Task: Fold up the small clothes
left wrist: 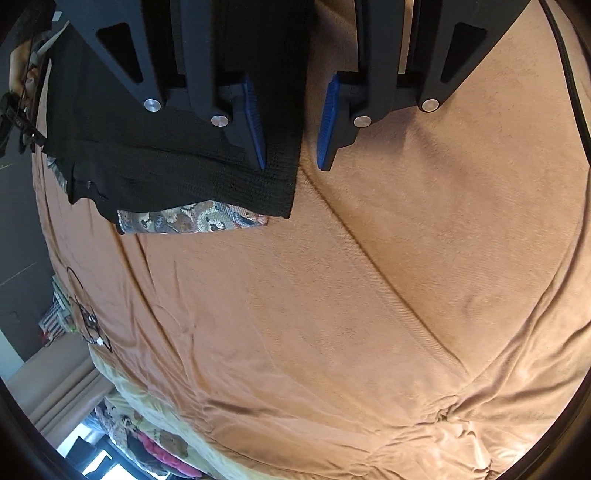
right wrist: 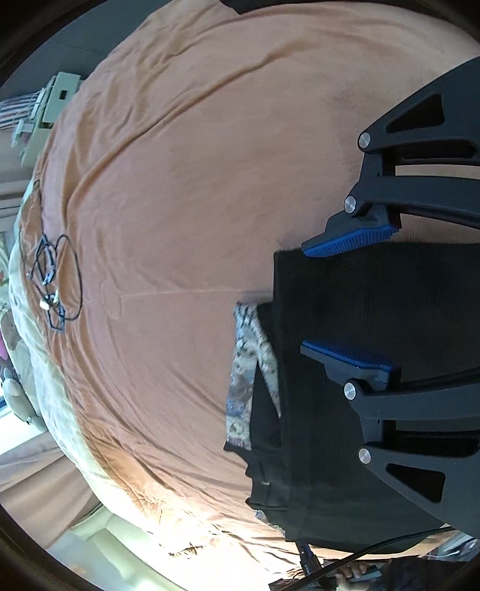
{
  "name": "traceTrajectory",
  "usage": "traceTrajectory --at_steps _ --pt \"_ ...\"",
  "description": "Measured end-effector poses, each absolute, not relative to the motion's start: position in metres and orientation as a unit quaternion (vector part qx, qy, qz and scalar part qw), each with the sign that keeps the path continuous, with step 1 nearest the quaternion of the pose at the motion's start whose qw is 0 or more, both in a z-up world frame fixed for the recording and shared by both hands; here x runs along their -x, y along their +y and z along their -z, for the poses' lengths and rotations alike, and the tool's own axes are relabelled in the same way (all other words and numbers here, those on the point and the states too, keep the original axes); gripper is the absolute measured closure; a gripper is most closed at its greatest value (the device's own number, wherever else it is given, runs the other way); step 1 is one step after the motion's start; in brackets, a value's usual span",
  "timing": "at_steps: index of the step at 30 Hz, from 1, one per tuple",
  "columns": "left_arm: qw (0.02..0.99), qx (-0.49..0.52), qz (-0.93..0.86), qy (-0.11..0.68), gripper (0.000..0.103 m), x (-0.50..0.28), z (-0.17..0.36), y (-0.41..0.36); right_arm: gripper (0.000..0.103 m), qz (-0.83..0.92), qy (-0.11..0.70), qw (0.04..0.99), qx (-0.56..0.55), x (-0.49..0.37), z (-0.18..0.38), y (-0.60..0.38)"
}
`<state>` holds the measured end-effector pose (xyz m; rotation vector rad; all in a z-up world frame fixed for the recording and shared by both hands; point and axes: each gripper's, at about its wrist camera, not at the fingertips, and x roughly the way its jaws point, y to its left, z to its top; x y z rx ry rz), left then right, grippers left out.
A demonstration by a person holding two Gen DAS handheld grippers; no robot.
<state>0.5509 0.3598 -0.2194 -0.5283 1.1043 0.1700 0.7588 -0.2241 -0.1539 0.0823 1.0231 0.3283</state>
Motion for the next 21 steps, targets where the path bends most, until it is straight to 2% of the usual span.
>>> traceTrajectory --at_steps 3,4,5,6,8,10,21 --pt "0.815 0.245 -0.080 0.519 0.081 -0.553 0.223 0.358 0.059 -0.163 0.494 0.852 -0.059 -0.762 0.159 -0.221" --pt "0.817 0.245 -0.078 0.517 0.090 -0.552 0.223 0.358 0.059 -0.168 0.495 0.850 -0.065 -0.762 0.162 -0.220" --pt "0.817 0.249 -0.076 0.514 0.094 -0.552 0.222 0.359 0.061 -0.171 0.492 0.851 -0.066 -0.763 0.163 -0.219" --pt "0.817 0.253 -0.075 0.513 0.095 -0.552 0.221 0.361 0.067 -0.175 0.488 0.852 -0.066 -0.763 0.162 -0.218" --pt "0.822 0.249 -0.074 0.508 0.097 -0.551 0.218 0.361 0.092 -0.180 0.483 0.854 -0.072 -0.763 0.161 -0.220" --pt "0.830 0.239 -0.073 0.499 0.097 -0.548 0.210 0.360 0.099 -0.181 0.467 0.862 -0.078 -0.758 0.154 -0.225" --pt "0.863 0.215 -0.082 0.450 0.098 -0.542 0.162 0.361 0.101 -0.186 0.396 0.896 -0.072 -0.732 0.108 -0.227"
